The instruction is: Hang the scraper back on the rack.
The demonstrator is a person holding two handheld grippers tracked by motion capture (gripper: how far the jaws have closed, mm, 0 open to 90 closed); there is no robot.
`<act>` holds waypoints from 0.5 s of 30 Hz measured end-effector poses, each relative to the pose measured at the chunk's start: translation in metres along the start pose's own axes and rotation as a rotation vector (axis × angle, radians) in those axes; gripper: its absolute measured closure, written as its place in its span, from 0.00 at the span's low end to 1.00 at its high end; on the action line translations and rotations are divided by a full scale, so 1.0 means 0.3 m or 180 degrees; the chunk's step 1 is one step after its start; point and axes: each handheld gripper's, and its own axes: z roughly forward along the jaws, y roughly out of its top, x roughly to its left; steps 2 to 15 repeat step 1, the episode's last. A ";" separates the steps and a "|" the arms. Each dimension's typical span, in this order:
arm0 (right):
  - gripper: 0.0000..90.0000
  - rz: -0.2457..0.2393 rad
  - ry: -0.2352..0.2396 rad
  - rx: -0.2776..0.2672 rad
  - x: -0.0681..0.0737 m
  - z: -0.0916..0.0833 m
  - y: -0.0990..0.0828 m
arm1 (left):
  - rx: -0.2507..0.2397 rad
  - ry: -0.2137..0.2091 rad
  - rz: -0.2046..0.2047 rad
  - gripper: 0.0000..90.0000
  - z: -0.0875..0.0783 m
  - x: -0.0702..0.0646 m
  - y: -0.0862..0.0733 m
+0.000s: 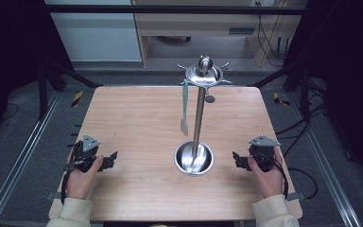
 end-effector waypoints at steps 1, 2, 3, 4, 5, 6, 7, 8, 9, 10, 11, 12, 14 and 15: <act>0.07 -0.0003 0.0000 0.0002 0.000 0.001 0.000 | 0.0002 0.0004 0.0002 0.08 0.000 0.002 -0.001; 0.07 -0.0003 0.0000 0.0002 0.000 0.001 0.000 | 0.0002 0.0004 0.0002 0.08 0.000 0.002 -0.001; 0.07 -0.0003 0.0000 0.0002 0.000 0.001 0.000 | 0.0002 0.0004 0.0002 0.08 0.000 0.002 -0.001; 0.07 -0.0003 0.0000 0.0002 0.000 0.001 0.000 | 0.0002 0.0004 0.0002 0.08 0.000 0.002 -0.001; 0.07 -0.0003 0.0000 0.0002 0.000 0.001 0.000 | 0.0002 0.0004 0.0002 0.08 0.000 0.002 -0.001; 0.07 -0.0003 0.0000 0.0002 0.000 0.001 0.000 | 0.0002 0.0004 0.0002 0.08 0.000 0.002 -0.001; 0.07 -0.0003 0.0000 0.0002 0.000 0.001 0.000 | 0.0002 0.0004 0.0002 0.08 0.000 0.002 -0.001; 0.07 -0.0003 0.0000 0.0002 0.000 0.001 0.000 | 0.0002 0.0004 0.0002 0.08 0.000 0.002 -0.001; 0.07 -0.0003 0.0000 0.0002 0.000 0.001 0.000 | 0.0002 0.0004 0.0002 0.08 0.000 0.002 -0.001; 0.07 -0.0003 0.0000 0.0002 0.000 0.001 0.000 | 0.0002 0.0004 0.0002 0.08 0.000 0.002 -0.001; 0.07 -0.0003 0.0000 0.0002 0.000 0.001 0.000 | 0.0002 0.0004 0.0002 0.08 0.000 0.002 -0.001; 0.07 -0.0003 0.0000 0.0002 0.000 0.001 0.000 | 0.0002 0.0004 0.0002 0.08 0.000 0.002 -0.001; 0.07 -0.0003 0.0000 0.0002 0.000 0.001 0.000 | 0.0002 0.0004 0.0002 0.08 0.000 0.002 -0.001; 0.07 -0.0003 0.0000 0.0002 0.000 0.001 0.000 | 0.0002 0.0004 0.0002 0.08 0.000 0.002 -0.001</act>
